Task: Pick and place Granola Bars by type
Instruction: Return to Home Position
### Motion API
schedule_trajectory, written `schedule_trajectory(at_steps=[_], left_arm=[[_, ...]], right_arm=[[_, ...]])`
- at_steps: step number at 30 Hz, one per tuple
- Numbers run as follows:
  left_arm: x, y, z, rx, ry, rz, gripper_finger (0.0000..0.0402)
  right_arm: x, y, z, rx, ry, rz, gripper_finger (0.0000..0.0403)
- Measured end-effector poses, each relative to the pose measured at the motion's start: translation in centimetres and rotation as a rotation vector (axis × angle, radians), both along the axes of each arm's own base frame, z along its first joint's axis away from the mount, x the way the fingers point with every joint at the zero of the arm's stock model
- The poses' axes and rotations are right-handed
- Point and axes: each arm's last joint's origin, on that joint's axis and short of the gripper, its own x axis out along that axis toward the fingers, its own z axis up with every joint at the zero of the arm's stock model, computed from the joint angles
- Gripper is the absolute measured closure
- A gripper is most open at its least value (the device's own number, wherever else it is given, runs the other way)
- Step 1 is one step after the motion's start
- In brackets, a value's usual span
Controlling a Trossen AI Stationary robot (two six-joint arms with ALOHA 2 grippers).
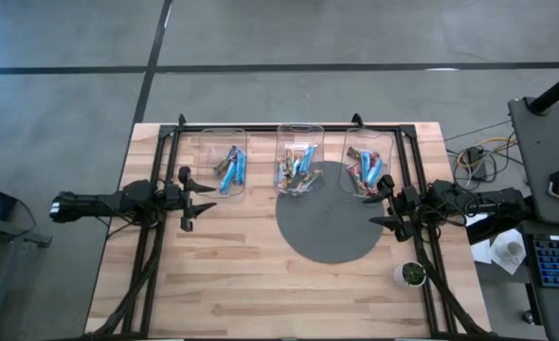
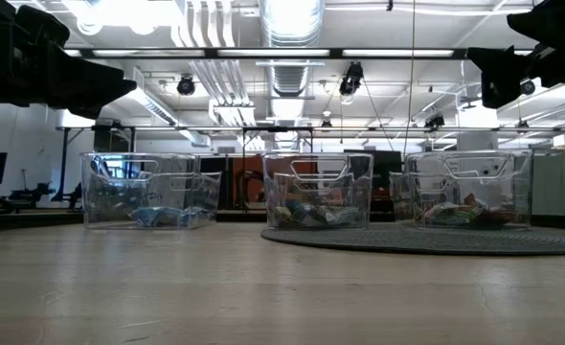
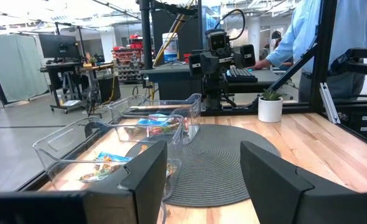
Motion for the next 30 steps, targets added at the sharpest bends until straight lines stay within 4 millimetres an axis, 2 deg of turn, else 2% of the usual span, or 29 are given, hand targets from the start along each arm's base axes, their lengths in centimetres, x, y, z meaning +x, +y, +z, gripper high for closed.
schedule_trajectory(at_steps=[30], left_arm=[[0.0, 0.0, 0.0, 0.0, 0.0, 0.0, 0.0216]], right_arm=[[0.01, 0.0, -0.01, 0.0, 0.001, 0.0, 0.0156]])
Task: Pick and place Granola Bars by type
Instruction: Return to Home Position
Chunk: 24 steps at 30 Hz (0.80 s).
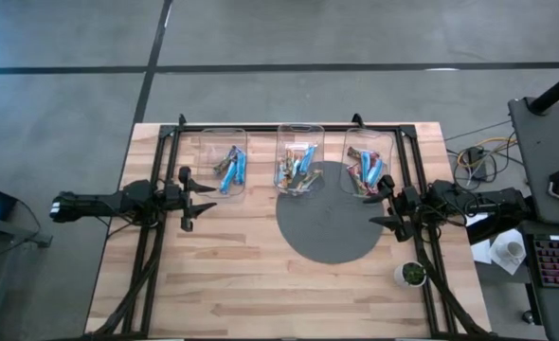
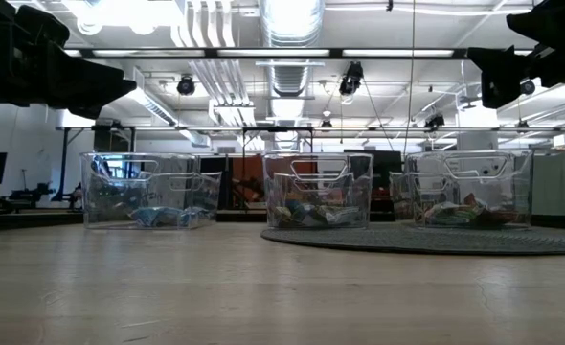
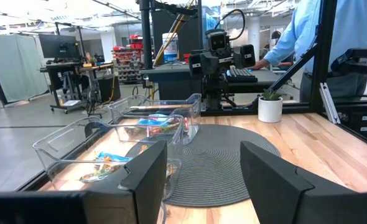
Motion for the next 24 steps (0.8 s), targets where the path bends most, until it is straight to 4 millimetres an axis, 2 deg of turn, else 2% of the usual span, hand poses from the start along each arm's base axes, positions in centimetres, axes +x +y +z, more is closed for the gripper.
schedule_trajectory(at_steps=[14, 24], left_arm=[[0.0, 0.0, 0.0, 0.0, 0.0, 0.0, 0.0216], [0.0, 0.0, -0.01, 0.0, 0.0, 0.0, 0.0216]], right_arm=[[0.0, 0.0, 0.0, 0.0, 0.0, 0.0, 0.0149], [0.0, 0.0, 0.0, 0.0, 0.0, 0.0, 0.0158]])
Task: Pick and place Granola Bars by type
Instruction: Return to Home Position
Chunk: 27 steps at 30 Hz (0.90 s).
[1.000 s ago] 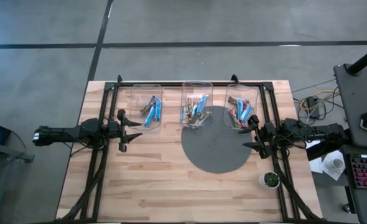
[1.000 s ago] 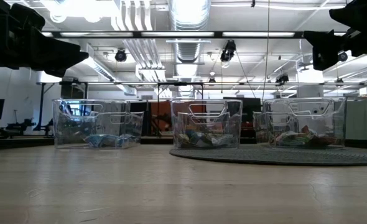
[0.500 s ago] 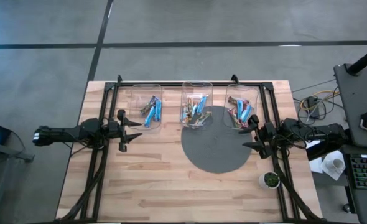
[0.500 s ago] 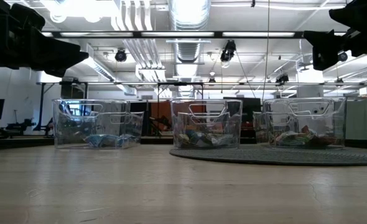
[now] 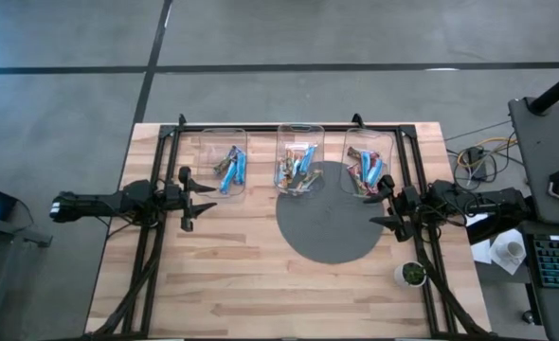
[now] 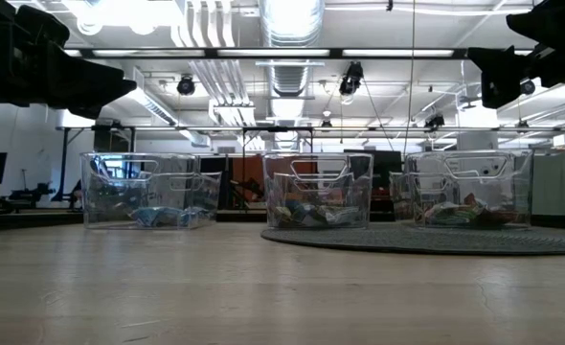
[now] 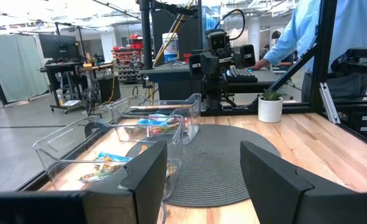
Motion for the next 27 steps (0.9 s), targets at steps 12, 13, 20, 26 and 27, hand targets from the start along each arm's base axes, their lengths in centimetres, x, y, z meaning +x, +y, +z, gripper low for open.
schedule_trajectory(at_steps=[12, 13, 20, 26, 27], left_arm=[[0.0, 0.0, 0.0, 0.0, 0.0, 0.0, 0.0216], [0.0, 0.0, 0.0, 0.0, 0.0, 0.0, 0.0216], [0.0, 0.0, 0.0, 0.0, 0.0, 0.0, 0.0216], [0.0, 0.0, 0.0, 0.0, 0.0, 0.0, 0.0216], [0.0, 0.0, 0.0, 0.0, 0.0, 0.0, 0.0216]], right_arm=[[0.0, 0.0, 0.0, 0.0, 0.0, 0.0, 0.0147], [0.0, 0.0, 0.0, 0.0, 0.0, 0.0, 0.0147], [0.0, 0.0, 0.0, 0.0, 0.0, 0.0, 0.0147], [0.0, 0.0, 0.0, 0.0, 0.0, 0.0, 0.0152], [0.0, 0.0, 0.0, 0.0, 0.0, 0.0, 0.0154]])
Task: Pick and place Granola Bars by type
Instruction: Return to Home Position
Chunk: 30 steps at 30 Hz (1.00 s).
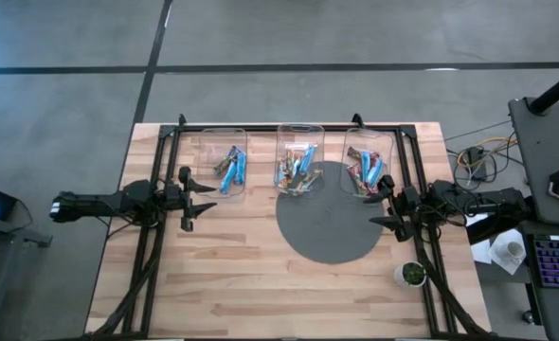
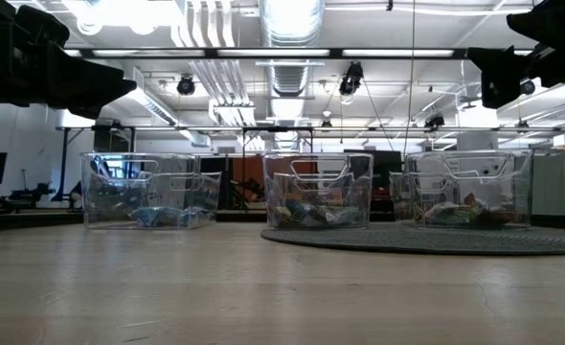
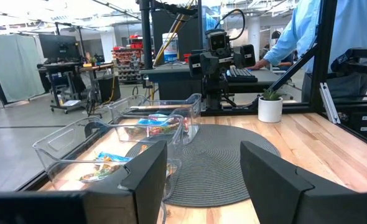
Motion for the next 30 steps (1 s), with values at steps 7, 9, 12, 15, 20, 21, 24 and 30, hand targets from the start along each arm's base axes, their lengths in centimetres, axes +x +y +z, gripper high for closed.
schedule_trajectory(at_steps=[7, 9, 12, 15, 20, 21, 24, 30], left_arm=[[0.0, 0.0, 0.0, 0.0, 0.0, 0.0, 0.0216], [0.0, 0.0, 0.0, 0.0, 0.0, 0.0, 0.0216], [0.0, 0.0, 0.0, 0.0, 0.0, 0.0, 0.0216], [0.0, 0.0, 0.0, 0.0, 0.0, 0.001, 0.0216], [0.0, 0.0, 0.0, 0.0, 0.0, 0.0, 0.0216], [0.0, 0.0, 0.0, 0.0, 0.0, 0.0, 0.0216], [0.0, 0.0, 0.0, 0.0, 0.0, 0.0, 0.0216], [0.0, 0.0, 0.0, 0.0, 0.0, 0.0, 0.0216]], right_arm=[[0.0, 0.0, 0.0, 0.0, 0.0, 0.0, 0.0155], [0.0, 0.0, 0.0, 0.0, 0.0, 0.0, 0.0153], [0.0, 0.0, 0.0, 0.0, 0.0, 0.0, 0.015], [0.0, 0.0, 0.0, 0.0, 0.0, 0.0, 0.0149], [0.0, 0.0, 0.0, 0.0, 0.0, 0.0, 0.0155], [0.0, 0.0, 0.0, 0.0, 0.0, 0.0, 0.0156], [0.0, 0.0, 0.0, 0.0, 0.0, 0.0, 0.0159], [0.0, 0.0, 0.01, 0.0, 0.0, 0.0, 0.0154]])
